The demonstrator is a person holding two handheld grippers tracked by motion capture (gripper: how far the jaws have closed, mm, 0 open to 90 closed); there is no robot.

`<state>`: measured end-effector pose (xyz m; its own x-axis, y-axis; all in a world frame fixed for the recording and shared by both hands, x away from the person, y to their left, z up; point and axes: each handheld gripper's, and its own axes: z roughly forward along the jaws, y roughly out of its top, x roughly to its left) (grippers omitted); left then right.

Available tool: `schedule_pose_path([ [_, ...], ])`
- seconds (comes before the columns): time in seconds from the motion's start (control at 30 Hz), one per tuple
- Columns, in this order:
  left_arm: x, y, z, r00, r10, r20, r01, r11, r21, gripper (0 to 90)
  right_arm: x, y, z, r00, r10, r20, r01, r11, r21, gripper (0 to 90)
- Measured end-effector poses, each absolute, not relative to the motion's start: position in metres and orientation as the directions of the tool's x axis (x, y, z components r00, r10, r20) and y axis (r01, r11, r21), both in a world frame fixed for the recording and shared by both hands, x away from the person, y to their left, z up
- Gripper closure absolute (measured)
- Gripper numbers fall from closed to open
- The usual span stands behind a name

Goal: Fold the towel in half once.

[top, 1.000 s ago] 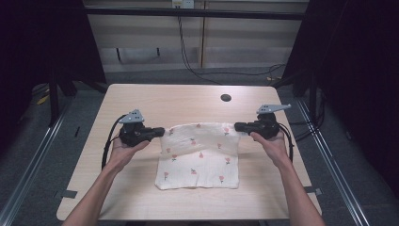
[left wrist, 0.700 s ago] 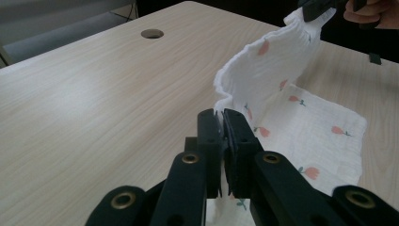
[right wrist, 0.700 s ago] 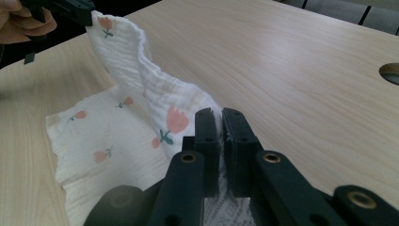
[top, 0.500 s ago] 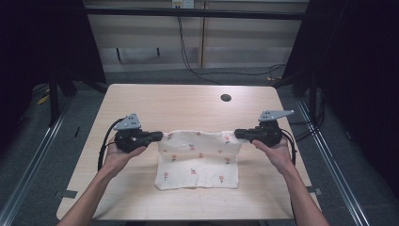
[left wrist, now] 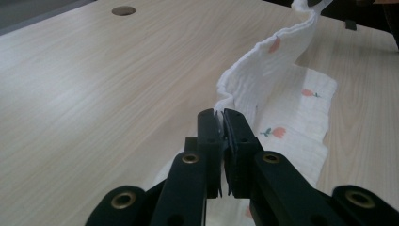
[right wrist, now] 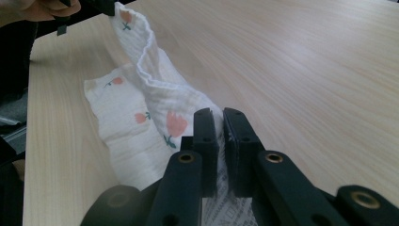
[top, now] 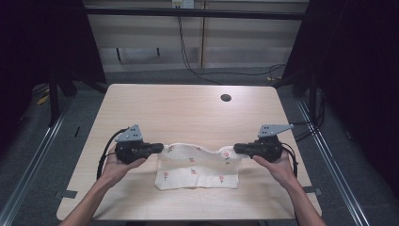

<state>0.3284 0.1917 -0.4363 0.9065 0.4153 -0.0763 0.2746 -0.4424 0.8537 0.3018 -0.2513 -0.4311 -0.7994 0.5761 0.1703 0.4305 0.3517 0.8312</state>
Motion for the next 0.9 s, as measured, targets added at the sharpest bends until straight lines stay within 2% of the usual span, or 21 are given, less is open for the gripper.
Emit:
schedule_pose_path([
  [0.13,0.32,0.191,-0.442,0.911,0.409,-0.061,0.272,-0.484,0.832,86.4,0.297,-0.253,-0.437,-0.793,0.581,0.18,0.445,0.353,0.823,83.1],
  [0.27,0.316,0.192,-0.448,0.913,0.398,-0.092,0.29,-0.471,0.833,86.4,0.295,-0.252,-0.437,-0.795,0.582,0.17,0.446,0.371,0.815,83.1],
  [0.77,0.29,0.198,-0.465,0.917,0.391,-0.082,0.296,-0.53,0.795,86.4,0.271,-0.25,-0.448,-0.808,0.563,0.177,0.449,0.392,0.803,84.0],
  [0.9,0.288,0.201,-0.47,0.915,0.387,-0.112,0.318,-0.524,0.79,86.3,0.264,-0.248,-0.452,-0.812,0.556,0.179,0.458,0.417,0.785,83.9],
])
